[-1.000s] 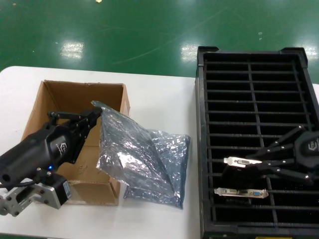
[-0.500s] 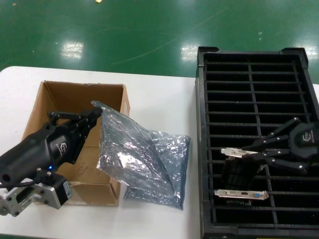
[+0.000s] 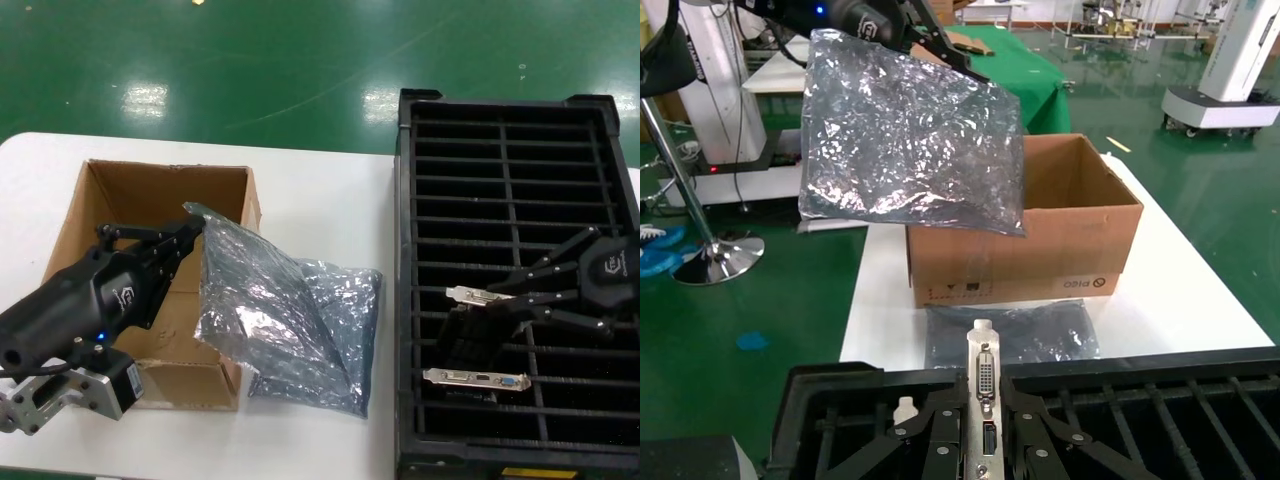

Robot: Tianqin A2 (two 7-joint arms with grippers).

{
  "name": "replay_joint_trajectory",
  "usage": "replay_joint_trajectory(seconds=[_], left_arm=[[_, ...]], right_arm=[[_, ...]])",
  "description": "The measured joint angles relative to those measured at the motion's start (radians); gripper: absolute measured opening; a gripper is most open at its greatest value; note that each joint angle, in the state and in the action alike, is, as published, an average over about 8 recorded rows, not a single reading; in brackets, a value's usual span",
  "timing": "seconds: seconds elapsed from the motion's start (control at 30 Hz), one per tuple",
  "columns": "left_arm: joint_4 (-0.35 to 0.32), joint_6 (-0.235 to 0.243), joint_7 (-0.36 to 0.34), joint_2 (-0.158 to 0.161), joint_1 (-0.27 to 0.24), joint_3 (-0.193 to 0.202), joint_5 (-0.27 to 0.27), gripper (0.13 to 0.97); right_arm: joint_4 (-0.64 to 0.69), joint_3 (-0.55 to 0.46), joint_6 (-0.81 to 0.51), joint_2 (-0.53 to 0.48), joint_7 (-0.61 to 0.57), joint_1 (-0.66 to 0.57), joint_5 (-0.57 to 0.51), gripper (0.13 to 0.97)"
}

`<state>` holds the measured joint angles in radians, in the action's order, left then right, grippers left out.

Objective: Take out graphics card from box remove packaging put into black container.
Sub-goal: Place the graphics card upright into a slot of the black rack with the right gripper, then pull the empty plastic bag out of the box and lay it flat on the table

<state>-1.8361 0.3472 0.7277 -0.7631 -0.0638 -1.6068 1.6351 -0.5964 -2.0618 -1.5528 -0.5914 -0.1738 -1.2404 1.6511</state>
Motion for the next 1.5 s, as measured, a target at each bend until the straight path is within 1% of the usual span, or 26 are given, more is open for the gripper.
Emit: replay_joint_trajectory(seconds=[0.43, 0.7, 1.0, 1.1, 1.2, 1.27, 1.3, 1.4, 1.5], left_arm=[[0.000, 0.000, 0.000, 0.000, 0.000, 0.000, 0.000, 0.139], [0.000, 0.000, 0.000, 0.000, 0.000, 0.000, 0.000, 0.139], [0.000, 0.000, 0.000, 0.000, 0.000, 0.000, 0.000, 0.139], [0.000, 0.000, 0.000, 0.000, 0.000, 0.000, 0.000, 0.139], [0.000, 0.000, 0.000, 0.000, 0.000, 0.000, 0.000, 0.139], [0.000, 0.000, 0.000, 0.000, 0.000, 0.000, 0.000, 0.139], [0.000, 0.000, 0.000, 0.000, 0.000, 0.000, 0.000, 0.139], [0.000, 0.000, 0.000, 0.000, 0.000, 0.000, 0.000, 0.139], [0.000, 0.000, 0.000, 0.000, 0.000, 0.000, 0.000, 0.139]], right_arm=[[-0.050, 0.017, -0.009, -0.018, 0.014, 0.060, -0.007, 0.186], [-0.050, 0.037, -0.003, -0.010, -0.003, 0.090, 0.000, 0.186], [-0.049, 0.061, 0.005, -0.005, -0.012, 0.107, 0.012, 0.232], [-0.067, 0.077, 0.019, -0.009, -0.009, 0.120, 0.023, 0.274], [-0.104, 0.109, 0.066, -0.013, -0.007, 0.148, 0.039, 0.316], [-0.139, 0.145, 0.122, -0.013, -0.007, 0.179, 0.049, 0.343], [-0.160, 0.169, 0.157, -0.010, -0.007, 0.199, 0.053, 0.343], [-0.233, 0.266, 0.281, 0.009, 0.000, 0.274, 0.053, 0.410], [-0.311, 0.388, 0.414, 0.050, 0.027, 0.359, 0.025, 0.476]])
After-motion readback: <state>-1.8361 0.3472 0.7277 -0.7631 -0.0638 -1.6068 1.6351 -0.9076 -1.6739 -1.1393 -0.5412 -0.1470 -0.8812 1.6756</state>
